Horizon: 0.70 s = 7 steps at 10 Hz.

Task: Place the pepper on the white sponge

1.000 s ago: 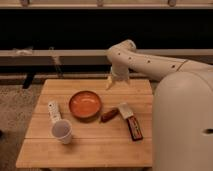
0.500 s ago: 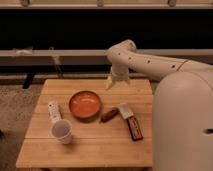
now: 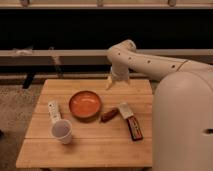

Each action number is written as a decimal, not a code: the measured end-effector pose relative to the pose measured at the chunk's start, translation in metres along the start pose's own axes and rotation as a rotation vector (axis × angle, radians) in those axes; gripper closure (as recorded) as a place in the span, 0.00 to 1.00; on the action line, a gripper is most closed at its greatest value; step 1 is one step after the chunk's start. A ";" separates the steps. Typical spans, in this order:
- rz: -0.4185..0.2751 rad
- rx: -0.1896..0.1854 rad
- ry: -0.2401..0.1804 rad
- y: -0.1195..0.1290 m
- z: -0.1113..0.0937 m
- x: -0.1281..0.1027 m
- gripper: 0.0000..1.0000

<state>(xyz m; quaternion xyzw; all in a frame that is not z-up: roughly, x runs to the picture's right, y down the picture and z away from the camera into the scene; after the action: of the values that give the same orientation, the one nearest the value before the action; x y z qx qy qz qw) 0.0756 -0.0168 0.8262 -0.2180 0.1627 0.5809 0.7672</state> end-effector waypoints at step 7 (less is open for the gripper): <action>0.015 0.011 0.025 0.009 0.011 0.018 0.20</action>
<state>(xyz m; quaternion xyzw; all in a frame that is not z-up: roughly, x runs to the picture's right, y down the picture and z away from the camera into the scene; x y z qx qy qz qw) 0.0723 0.0060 0.8254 -0.2200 0.1773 0.5831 0.7617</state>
